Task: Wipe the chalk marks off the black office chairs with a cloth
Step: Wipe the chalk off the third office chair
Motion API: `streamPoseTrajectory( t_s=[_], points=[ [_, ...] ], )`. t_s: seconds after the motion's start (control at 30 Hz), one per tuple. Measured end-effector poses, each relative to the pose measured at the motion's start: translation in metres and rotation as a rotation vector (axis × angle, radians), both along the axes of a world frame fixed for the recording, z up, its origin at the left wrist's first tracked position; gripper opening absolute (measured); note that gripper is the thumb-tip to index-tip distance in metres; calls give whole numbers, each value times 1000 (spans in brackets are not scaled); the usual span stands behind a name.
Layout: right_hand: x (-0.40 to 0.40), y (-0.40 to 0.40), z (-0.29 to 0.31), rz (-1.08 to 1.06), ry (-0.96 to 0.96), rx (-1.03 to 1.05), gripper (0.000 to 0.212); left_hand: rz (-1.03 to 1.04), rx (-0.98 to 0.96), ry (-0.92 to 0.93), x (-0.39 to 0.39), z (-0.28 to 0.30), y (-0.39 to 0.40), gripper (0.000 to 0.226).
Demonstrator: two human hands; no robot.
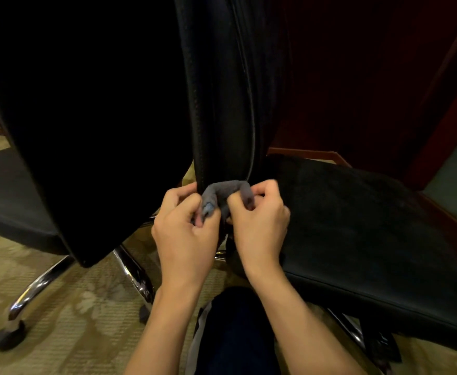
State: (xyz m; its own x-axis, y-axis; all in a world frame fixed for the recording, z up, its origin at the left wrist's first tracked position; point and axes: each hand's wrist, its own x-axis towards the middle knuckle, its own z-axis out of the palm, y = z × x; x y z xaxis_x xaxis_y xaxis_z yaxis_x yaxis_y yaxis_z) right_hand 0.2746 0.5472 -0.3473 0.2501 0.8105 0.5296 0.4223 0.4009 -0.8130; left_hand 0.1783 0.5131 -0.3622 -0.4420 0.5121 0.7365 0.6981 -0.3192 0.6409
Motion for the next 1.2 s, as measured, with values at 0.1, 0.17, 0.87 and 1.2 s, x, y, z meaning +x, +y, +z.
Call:
streamPoseTrajectory(
  t_s=[0.1, 0.17, 0.87, 1.2],
  points=[
    [-15, -4, -25, 40, 75, -142, 18, -19, -38, 1, -4, -9, -3, 31],
    [-25, -6, -36, 77, 135, -252, 19, -33, -65, 5, -6, -11, -5, 35],
    [-2, 17, 98, 55, -56, 305, 17, 122, 75, 94, -29, 68, 22, 38],
    [-7, 24, 139, -118, -526, 567, 22, 308, -6, 145, -16, 112, 35, 41]
  ],
)
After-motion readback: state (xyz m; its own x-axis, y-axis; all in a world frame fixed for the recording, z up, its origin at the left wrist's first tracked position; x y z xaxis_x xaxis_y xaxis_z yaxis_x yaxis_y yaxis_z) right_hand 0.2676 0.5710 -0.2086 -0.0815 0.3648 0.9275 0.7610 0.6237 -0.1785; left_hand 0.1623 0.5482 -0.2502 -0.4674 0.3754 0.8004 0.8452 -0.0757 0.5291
